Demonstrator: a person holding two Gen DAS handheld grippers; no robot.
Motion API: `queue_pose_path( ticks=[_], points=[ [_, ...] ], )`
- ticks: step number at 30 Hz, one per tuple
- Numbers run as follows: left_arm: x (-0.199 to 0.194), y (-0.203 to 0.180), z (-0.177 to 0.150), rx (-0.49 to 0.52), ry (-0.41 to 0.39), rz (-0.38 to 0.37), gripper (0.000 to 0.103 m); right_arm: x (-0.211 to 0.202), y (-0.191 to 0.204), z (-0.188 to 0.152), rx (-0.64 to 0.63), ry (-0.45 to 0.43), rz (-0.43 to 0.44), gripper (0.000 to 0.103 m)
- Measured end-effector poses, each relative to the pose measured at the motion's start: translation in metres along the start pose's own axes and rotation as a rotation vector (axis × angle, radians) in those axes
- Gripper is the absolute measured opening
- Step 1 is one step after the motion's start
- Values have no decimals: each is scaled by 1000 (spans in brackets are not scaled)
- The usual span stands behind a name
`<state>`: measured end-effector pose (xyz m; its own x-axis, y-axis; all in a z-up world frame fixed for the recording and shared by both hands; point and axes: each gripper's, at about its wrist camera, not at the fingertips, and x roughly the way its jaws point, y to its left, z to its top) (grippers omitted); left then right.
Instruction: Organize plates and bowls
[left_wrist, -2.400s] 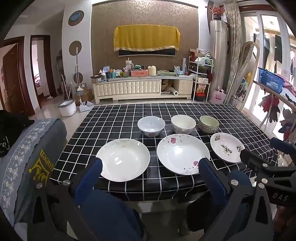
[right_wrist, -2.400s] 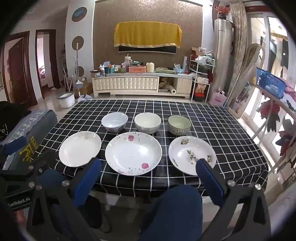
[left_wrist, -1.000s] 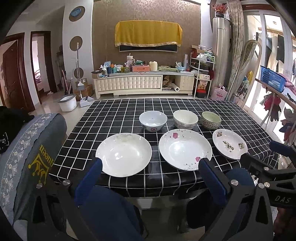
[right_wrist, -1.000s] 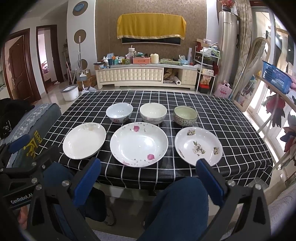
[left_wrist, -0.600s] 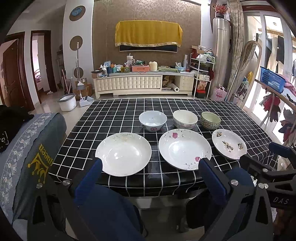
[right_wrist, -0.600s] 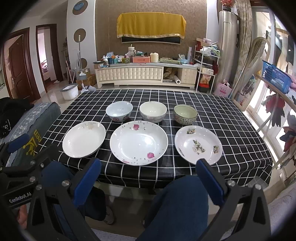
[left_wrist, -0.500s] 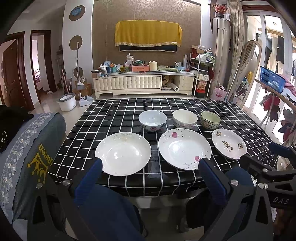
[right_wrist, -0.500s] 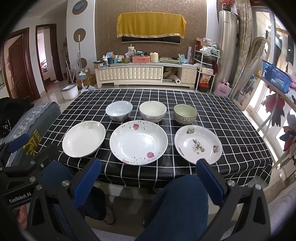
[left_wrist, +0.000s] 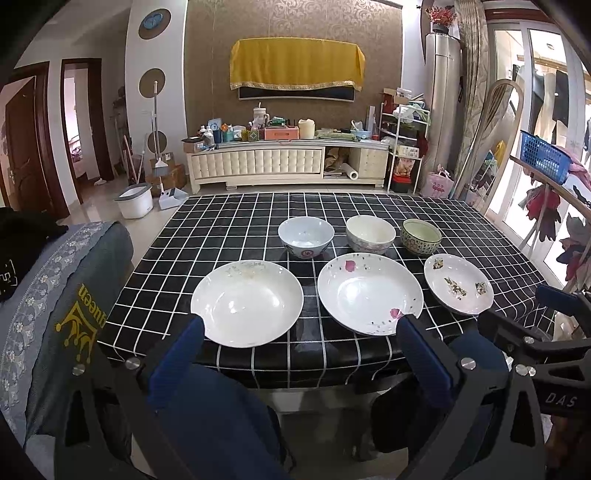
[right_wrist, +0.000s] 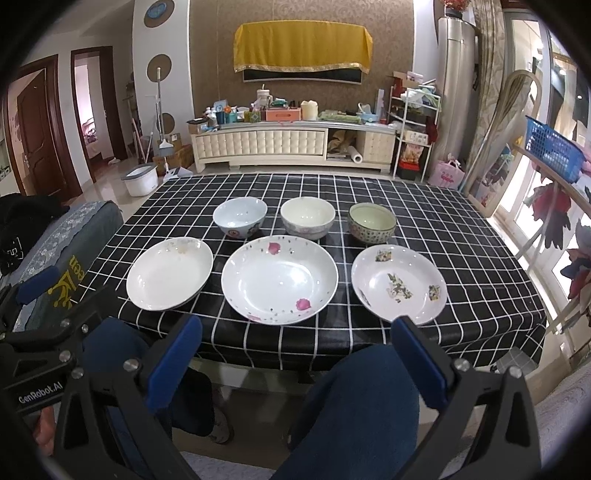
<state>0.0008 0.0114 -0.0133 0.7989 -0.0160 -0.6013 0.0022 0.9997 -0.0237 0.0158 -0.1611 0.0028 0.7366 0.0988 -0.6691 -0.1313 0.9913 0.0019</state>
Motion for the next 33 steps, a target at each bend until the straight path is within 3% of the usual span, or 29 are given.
queue_pose_path(
  ticks=[13,20,26,30,33],
  points=[
    [0,2,1,-7,7,0,103,4,0,2,5,18,41,103],
    [8,10,19,-33,34,-22,103,10,3,17,-5,-4,43,103],
    [17,29,43,-39,33,39,103,20,6,42,4,-47,64,103],
    [24,42,57,-20,9,124,103,34,14,63,-2,-54,63,103],
    [32,61,69,-58,-6,125,103,51,25,76,4,-25,64,103]
  ],
)
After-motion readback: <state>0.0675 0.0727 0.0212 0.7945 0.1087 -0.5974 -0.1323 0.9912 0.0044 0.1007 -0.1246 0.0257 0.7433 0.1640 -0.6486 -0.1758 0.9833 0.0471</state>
